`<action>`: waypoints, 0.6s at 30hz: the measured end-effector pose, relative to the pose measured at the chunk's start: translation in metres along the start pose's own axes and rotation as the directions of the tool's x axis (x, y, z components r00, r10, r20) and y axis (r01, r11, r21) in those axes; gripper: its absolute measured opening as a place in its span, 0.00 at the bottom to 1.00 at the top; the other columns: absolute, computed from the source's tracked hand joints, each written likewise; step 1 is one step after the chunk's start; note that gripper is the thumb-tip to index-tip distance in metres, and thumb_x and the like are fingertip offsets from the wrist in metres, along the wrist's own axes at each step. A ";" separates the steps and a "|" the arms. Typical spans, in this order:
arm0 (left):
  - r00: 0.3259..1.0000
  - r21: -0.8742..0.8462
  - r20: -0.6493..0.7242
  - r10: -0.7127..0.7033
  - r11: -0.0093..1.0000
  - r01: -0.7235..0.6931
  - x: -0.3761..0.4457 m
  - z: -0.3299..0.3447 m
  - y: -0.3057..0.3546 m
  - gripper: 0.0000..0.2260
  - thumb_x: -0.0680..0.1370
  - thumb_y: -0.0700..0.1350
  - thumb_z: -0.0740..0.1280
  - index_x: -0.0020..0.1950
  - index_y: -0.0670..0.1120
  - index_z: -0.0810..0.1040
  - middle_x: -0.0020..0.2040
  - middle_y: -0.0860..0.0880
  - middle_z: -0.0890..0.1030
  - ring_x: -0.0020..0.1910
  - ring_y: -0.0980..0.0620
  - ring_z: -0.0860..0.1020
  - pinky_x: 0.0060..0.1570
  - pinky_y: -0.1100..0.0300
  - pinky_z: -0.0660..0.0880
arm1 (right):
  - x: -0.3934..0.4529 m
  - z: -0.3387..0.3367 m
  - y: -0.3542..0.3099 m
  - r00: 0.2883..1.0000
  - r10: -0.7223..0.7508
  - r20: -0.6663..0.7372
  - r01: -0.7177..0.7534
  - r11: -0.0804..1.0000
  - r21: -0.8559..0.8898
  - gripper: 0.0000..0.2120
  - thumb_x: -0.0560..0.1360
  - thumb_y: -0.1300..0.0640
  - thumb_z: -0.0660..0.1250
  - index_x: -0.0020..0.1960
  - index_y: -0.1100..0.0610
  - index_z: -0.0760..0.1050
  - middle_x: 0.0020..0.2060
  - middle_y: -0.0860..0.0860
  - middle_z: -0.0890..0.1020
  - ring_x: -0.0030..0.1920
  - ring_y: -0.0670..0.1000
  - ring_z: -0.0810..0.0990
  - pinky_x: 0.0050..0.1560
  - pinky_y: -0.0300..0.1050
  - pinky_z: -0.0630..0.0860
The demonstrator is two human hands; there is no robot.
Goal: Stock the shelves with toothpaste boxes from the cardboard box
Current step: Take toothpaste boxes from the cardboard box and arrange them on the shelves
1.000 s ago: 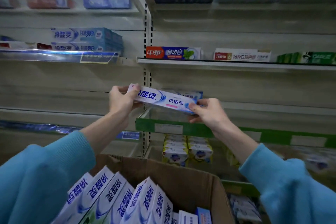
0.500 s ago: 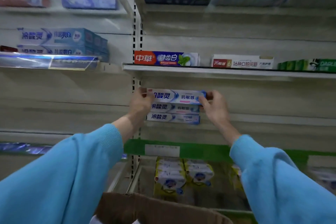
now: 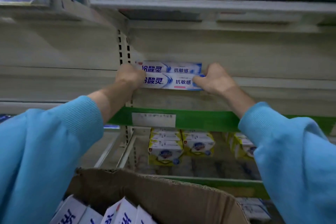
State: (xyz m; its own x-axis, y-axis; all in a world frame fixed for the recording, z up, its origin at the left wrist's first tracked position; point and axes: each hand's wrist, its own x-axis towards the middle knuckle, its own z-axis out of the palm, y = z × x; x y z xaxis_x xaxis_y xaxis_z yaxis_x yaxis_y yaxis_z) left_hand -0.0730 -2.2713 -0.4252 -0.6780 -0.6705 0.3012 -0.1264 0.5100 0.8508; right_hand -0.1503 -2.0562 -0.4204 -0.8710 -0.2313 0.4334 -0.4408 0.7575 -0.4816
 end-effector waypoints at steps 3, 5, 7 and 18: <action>1.000 -0.001 0.014 -0.005 1.000 0.005 -0.001 0.000 -0.003 0.05 0.83 0.43 0.64 0.47 0.44 0.72 0.51 0.43 0.80 0.51 0.44 0.78 0.55 0.50 0.78 | -0.001 -0.001 -0.001 0.999 -0.010 0.042 0.012 0.999 -0.037 0.15 0.72 0.52 0.69 0.33 0.58 0.67 0.30 0.52 0.71 0.37 0.57 0.72 0.29 0.45 0.61; 0.999 -0.007 0.026 -0.020 1.000 0.020 -0.001 -0.001 -0.004 0.04 0.82 0.43 0.65 0.48 0.45 0.74 0.53 0.44 0.81 0.53 0.42 0.80 0.58 0.46 0.79 | -0.001 -0.002 -0.001 0.999 -0.018 0.047 0.020 0.999 -0.042 0.15 0.72 0.54 0.69 0.32 0.58 0.68 0.29 0.52 0.70 0.35 0.56 0.70 0.27 0.44 0.61; 0.999 -0.011 0.031 -0.024 1.000 0.025 -0.002 -0.002 -0.005 0.04 0.82 0.42 0.65 0.54 0.44 0.76 0.53 0.43 0.82 0.52 0.42 0.81 0.57 0.45 0.80 | 0.000 -0.002 0.000 0.998 -0.023 0.058 0.025 0.999 -0.037 0.15 0.72 0.55 0.70 0.31 0.58 0.68 0.28 0.52 0.70 0.32 0.55 0.70 0.27 0.44 0.62; 1.000 0.038 0.023 -0.014 0.999 0.014 -0.007 -0.006 -0.003 0.05 0.82 0.42 0.64 0.55 0.44 0.78 0.53 0.44 0.82 0.51 0.44 0.80 0.56 0.48 0.79 | 0.002 0.001 0.004 0.997 -0.039 0.066 0.039 0.999 0.003 0.11 0.71 0.54 0.70 0.34 0.56 0.70 0.31 0.51 0.73 0.34 0.53 0.72 0.28 0.42 0.62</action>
State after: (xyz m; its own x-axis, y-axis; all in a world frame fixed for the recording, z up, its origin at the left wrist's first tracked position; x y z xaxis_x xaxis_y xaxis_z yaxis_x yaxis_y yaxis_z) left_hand -0.0637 -2.2718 -0.4271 -0.6922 -0.6655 0.2791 -0.1629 0.5209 0.8379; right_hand -0.1539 -2.0548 -0.4222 -0.8656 -0.3004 0.4006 -0.4748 0.7464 -0.4663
